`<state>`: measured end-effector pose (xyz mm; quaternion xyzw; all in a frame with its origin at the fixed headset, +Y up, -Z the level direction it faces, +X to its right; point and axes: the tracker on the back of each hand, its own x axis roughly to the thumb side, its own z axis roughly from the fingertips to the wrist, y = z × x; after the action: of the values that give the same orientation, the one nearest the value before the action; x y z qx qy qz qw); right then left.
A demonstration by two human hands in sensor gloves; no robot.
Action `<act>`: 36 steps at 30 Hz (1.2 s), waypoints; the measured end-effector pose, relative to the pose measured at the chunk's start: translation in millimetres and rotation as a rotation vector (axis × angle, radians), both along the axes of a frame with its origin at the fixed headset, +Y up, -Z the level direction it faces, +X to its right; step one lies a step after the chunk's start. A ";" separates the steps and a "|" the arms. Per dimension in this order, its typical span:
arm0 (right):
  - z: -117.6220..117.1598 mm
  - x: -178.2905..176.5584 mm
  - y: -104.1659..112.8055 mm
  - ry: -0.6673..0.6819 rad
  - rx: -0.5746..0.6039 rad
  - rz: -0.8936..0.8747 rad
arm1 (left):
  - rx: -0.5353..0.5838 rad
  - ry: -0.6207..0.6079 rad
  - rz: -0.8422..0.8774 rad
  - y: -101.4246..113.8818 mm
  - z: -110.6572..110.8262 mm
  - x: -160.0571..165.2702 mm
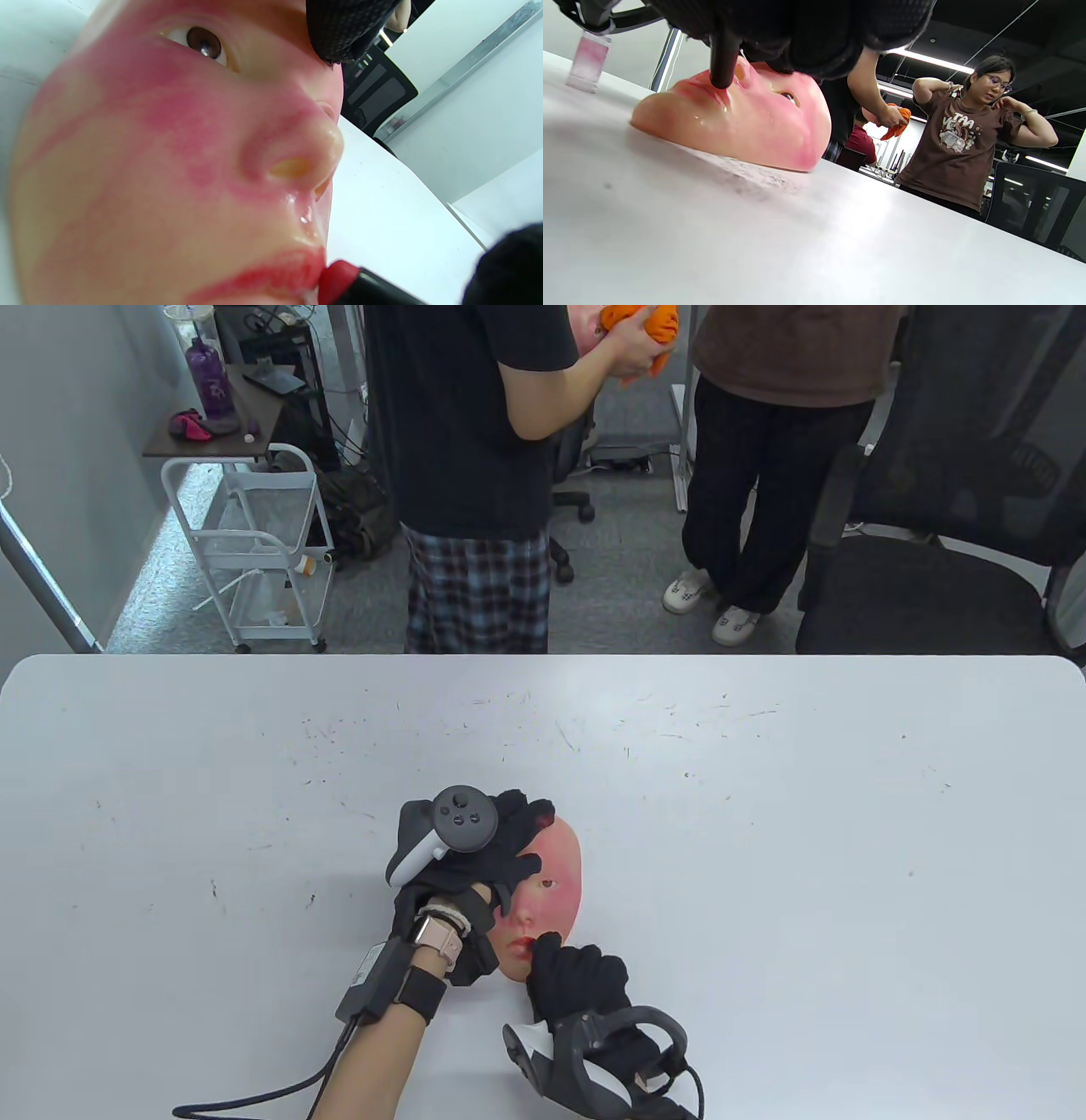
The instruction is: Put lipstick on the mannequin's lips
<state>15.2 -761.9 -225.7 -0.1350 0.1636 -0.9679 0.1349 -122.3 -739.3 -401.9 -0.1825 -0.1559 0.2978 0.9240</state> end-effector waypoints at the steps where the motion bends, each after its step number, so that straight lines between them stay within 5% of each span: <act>1: 0.5 -1.3 -0.1 0.017 0.001 -0.001 | 0.000 0.000 0.000 0.0 0.0 0.0; 19: -1.4 -16.6 -2.0 0.034 0.009 0.084 | -0.004 -0.004 -0.001 -0.2 -0.6 -0.3; 25: -0.5 -5.6 1.9 0.003 0.049 -0.028 | -0.003 -0.003 -0.006 -0.3 -0.4 -0.3; 36: -2.1 -19.1 -1.3 0.043 -0.023 0.050 | -0.004 -0.006 -0.007 -0.6 -0.4 -0.3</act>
<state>-3.9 -763.2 -227.9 -0.1614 0.1519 -0.9629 0.1538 -122.7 -739.9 -402.2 -0.1857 -0.1573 0.2942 0.9242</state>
